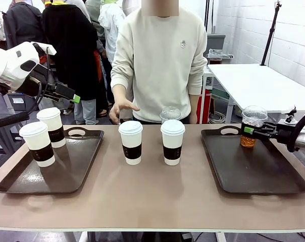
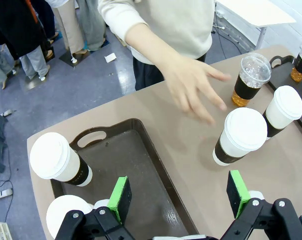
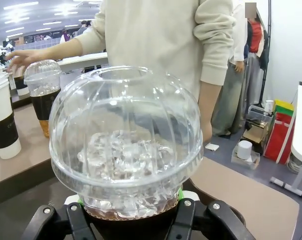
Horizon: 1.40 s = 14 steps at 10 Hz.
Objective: Distribute the coffee onto the tray.
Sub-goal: Pick up one iced Americano and place it on the right Handle tray.
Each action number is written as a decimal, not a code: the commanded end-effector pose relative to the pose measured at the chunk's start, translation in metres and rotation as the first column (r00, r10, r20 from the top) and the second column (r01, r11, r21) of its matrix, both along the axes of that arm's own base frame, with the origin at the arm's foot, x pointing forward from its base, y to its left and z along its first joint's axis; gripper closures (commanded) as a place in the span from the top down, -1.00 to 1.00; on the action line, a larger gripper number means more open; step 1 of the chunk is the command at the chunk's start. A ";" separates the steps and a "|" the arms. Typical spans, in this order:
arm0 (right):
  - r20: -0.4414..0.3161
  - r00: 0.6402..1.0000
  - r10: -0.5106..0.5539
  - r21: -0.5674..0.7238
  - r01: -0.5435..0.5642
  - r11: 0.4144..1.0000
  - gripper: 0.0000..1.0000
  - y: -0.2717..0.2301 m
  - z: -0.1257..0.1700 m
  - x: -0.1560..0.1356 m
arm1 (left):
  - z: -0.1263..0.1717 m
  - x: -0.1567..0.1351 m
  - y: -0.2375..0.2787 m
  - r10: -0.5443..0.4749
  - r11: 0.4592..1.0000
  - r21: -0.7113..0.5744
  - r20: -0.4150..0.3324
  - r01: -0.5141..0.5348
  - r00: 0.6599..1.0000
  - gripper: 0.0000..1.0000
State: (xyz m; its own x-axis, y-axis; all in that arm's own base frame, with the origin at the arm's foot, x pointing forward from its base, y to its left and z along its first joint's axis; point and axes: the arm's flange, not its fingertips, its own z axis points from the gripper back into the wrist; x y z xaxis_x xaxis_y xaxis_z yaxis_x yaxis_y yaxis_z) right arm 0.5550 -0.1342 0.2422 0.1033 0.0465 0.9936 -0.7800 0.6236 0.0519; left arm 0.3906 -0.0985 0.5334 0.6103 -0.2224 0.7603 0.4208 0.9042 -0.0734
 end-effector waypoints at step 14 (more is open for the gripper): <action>-0.119 0.989 -0.090 -0.005 0.090 0.996 1.00 -0.016 0.009 -0.044 | 0.000 0.000 0.001 0.005 1.000 -0.006 -0.007 -0.005 1.000 1.00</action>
State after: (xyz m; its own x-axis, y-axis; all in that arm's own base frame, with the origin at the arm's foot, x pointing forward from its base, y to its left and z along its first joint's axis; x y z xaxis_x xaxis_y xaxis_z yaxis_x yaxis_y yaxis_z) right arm 0.5225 -0.1514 0.2428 0.2041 0.0334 0.9784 -0.7168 0.6858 0.1261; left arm 0.3906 -0.0985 0.5334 0.6104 -0.2224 0.7603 0.4208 0.9042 -0.0734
